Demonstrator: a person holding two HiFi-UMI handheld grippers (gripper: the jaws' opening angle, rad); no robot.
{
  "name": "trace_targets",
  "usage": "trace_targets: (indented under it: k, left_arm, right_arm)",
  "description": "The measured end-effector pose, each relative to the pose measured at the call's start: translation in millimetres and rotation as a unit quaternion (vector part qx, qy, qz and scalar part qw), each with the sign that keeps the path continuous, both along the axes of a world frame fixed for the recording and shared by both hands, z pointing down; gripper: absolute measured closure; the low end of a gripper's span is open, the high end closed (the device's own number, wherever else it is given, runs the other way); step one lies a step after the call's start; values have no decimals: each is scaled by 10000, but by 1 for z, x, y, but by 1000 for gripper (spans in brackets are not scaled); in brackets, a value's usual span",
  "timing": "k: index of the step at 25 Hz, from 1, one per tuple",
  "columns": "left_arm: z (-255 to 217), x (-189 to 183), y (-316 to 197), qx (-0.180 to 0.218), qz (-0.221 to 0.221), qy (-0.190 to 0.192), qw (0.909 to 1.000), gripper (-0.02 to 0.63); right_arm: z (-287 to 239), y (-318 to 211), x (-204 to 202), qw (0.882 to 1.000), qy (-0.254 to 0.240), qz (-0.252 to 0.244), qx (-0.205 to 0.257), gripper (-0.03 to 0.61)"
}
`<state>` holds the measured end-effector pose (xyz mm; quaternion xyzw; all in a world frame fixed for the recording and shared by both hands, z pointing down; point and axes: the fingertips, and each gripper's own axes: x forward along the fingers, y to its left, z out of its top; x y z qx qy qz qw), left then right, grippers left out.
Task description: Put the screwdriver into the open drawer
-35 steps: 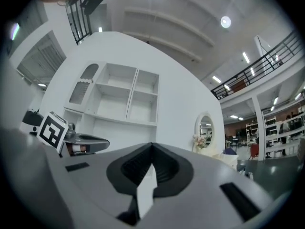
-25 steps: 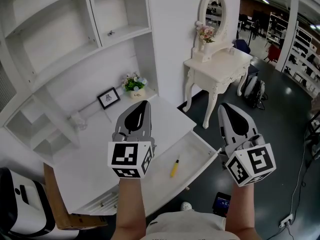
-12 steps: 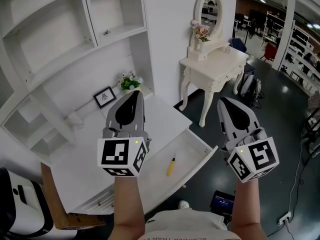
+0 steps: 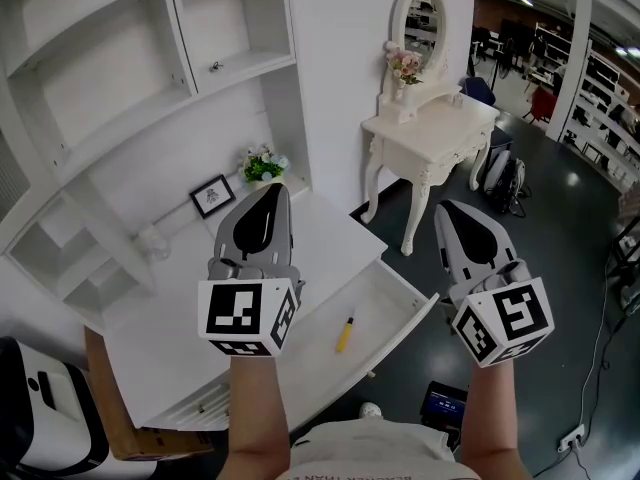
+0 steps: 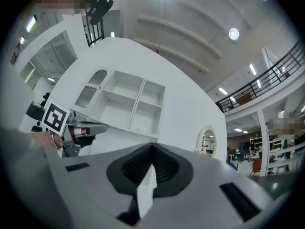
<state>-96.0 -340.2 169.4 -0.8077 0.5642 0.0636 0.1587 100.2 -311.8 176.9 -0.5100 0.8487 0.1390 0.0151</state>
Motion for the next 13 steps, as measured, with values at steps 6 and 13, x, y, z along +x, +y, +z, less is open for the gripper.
trace_targets:
  k: [6,13]
  left_arm:
    - [2,-2,0,8,-26,-82,10000,604]
    - [3,-1,-1,0,-14,-162,9999,604]
  right_arm:
    - [0,-3,-6,10000,-2,-33,3,572]
    - [1,-8,-11,9999,107,-46,33,572]
